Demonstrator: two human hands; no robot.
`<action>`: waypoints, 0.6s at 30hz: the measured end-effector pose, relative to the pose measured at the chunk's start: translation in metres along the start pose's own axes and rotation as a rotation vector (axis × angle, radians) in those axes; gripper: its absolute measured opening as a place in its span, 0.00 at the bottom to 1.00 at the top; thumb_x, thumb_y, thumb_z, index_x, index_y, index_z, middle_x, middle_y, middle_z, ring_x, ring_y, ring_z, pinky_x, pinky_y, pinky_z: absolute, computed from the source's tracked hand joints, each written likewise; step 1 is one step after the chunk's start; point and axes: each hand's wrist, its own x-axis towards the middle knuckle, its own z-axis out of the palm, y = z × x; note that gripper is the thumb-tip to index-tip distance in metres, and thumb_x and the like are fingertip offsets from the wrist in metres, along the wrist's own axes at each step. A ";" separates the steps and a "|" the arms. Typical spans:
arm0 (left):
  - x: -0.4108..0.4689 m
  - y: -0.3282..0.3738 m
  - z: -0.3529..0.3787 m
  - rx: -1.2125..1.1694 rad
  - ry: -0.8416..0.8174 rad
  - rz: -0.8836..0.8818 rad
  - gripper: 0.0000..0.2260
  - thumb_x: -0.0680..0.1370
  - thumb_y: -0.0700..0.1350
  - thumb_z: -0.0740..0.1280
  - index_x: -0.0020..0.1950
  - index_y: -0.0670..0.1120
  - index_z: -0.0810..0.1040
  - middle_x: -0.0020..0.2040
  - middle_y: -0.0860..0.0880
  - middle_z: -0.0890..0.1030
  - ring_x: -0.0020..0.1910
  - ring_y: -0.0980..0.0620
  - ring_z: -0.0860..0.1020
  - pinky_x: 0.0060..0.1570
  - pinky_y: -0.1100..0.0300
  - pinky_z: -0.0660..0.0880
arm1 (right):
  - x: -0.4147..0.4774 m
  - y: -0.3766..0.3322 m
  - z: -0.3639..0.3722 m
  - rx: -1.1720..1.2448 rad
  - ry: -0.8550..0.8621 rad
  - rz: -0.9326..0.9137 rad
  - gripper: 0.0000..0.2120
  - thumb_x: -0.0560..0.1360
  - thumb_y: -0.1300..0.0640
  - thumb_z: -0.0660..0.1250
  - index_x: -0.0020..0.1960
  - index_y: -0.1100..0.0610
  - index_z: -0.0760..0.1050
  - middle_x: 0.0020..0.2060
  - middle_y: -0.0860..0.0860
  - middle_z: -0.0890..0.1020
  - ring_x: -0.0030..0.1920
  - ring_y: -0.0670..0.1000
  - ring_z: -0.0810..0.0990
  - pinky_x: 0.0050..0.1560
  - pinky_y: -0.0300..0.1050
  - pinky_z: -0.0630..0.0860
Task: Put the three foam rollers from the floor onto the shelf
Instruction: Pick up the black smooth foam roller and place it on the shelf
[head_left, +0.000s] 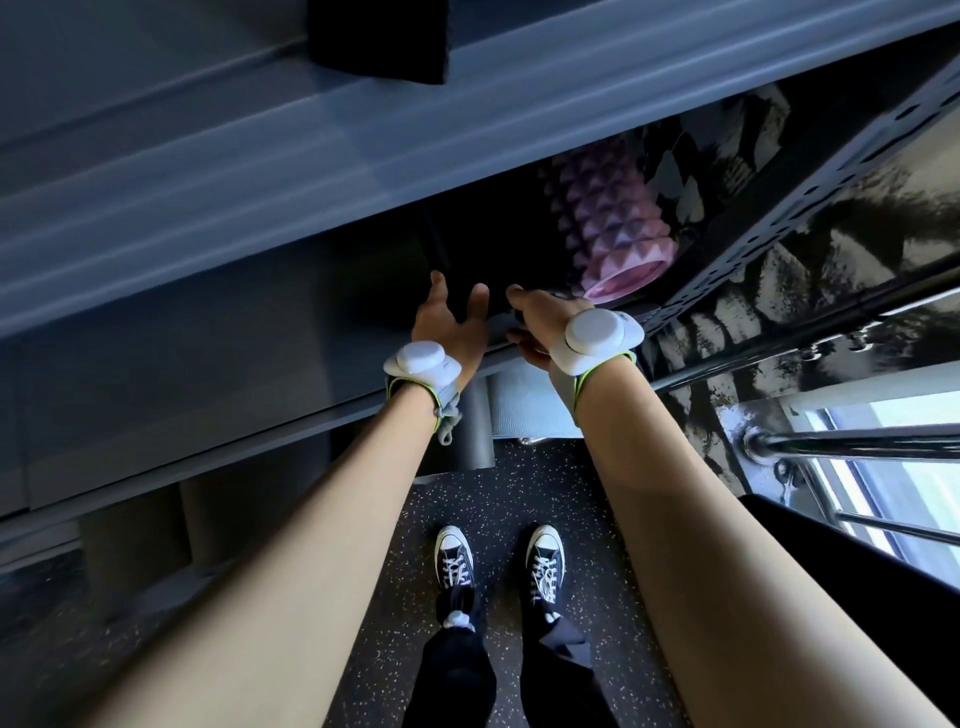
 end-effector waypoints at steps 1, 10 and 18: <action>0.002 0.001 0.000 0.003 -0.002 -0.002 0.34 0.81 0.61 0.60 0.82 0.50 0.53 0.80 0.44 0.62 0.77 0.42 0.63 0.71 0.53 0.62 | -0.001 -0.004 0.000 -0.022 0.007 0.006 0.14 0.75 0.48 0.69 0.48 0.60 0.78 0.42 0.52 0.81 0.48 0.55 0.84 0.60 0.51 0.79; 0.008 -0.001 0.004 -0.010 -0.019 0.001 0.35 0.81 0.64 0.59 0.83 0.52 0.51 0.80 0.43 0.61 0.76 0.41 0.65 0.71 0.51 0.63 | 0.013 -0.004 0.002 0.050 0.053 0.014 0.13 0.75 0.48 0.71 0.50 0.57 0.76 0.39 0.49 0.81 0.39 0.51 0.84 0.38 0.42 0.82; 0.006 0.000 -0.004 0.016 -0.006 -0.011 0.31 0.82 0.60 0.58 0.82 0.48 0.57 0.78 0.42 0.65 0.76 0.42 0.64 0.72 0.54 0.62 | -0.002 -0.005 0.006 0.062 0.050 0.019 0.08 0.79 0.51 0.66 0.47 0.56 0.75 0.41 0.53 0.79 0.36 0.53 0.82 0.27 0.39 0.74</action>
